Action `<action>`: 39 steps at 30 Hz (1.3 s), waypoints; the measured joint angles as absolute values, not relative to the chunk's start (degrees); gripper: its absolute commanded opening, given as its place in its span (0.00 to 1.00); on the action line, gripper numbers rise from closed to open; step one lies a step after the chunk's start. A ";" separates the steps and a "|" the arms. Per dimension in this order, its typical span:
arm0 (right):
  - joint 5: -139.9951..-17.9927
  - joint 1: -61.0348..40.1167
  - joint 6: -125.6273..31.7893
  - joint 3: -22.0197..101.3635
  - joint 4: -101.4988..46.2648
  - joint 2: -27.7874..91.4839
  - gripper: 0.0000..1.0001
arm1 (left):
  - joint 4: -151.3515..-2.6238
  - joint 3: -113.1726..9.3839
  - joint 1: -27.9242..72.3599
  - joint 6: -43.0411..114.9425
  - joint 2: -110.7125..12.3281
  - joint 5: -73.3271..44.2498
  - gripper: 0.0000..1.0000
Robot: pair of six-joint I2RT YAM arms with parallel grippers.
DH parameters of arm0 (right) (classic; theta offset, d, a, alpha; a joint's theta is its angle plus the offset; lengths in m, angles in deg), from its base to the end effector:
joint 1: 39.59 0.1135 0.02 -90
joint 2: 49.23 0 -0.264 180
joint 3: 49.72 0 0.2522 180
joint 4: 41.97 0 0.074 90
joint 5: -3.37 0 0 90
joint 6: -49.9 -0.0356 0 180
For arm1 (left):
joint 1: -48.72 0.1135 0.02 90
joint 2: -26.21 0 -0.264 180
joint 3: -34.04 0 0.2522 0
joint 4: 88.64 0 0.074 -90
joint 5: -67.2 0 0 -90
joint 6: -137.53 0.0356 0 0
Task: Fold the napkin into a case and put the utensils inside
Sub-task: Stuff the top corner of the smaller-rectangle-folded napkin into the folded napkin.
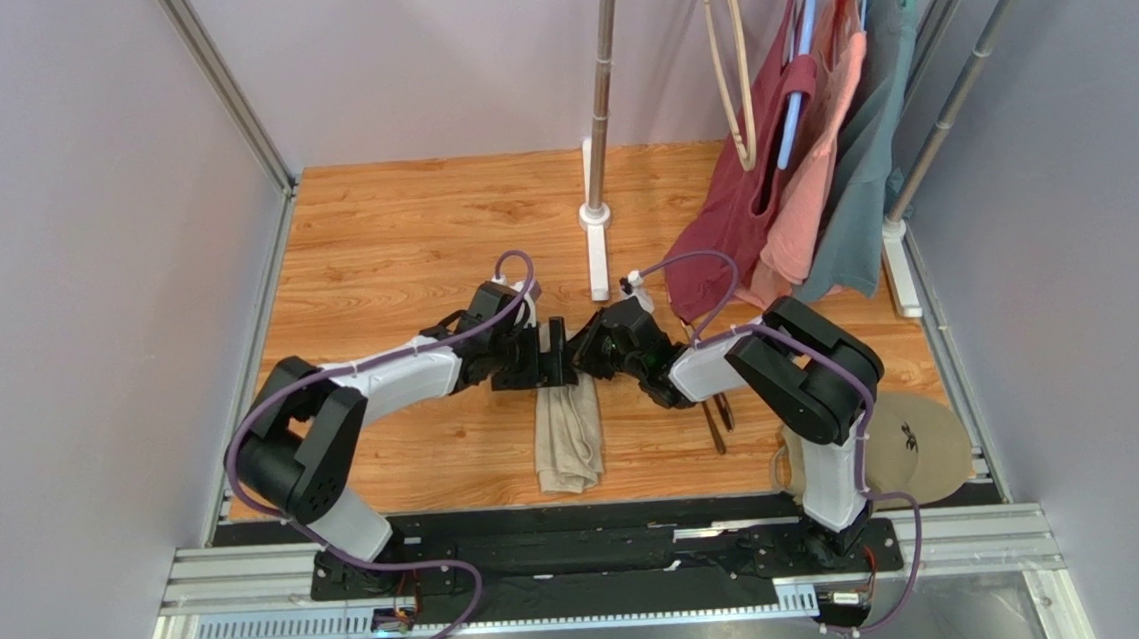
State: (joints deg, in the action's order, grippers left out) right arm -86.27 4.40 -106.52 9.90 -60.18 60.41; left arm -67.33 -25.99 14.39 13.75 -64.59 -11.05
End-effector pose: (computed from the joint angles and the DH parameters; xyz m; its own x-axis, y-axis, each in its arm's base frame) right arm 0.2617 0.2529 0.1111 -0.7918 0.5095 -0.3369 0.0682 0.6218 0.7802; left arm 0.2497 -0.1793 0.1626 -0.9059 -0.0405 -0.4215 0.1826 0.8607 -0.4752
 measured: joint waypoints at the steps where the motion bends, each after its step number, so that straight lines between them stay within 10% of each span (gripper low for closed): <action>1: -86.47 4.05 -106.28 10.04 -60.07 60.41 0.02 | -67.14 -26.99 14.37 13.34 -65.62 -10.79 0.86; 8: -86.25 3.46 -104.75 11.04 -58.91 60.52 0.06 | -66.26 -29.68 14.33 10.45 -68.79 -12.06 0.49; 17: -82.17 3.66 -101.45 12.22 -57.77 60.54 0.36 | -67.35 -28.72 14.70 8.29 -69.20 -14.48 0.23; 34: -69.79 -0.32 -95.30 9.42 -59.28 57.62 0.54 | -73.93 -23.49 15.11 3.46 -67.32 -12.36 0.00; 39: -66.12 -0.74 -95.35 7.74 -61.60 57.07 0.39 | -76.49 -21.90 15.22 1.31 -66.95 -12.14 0.00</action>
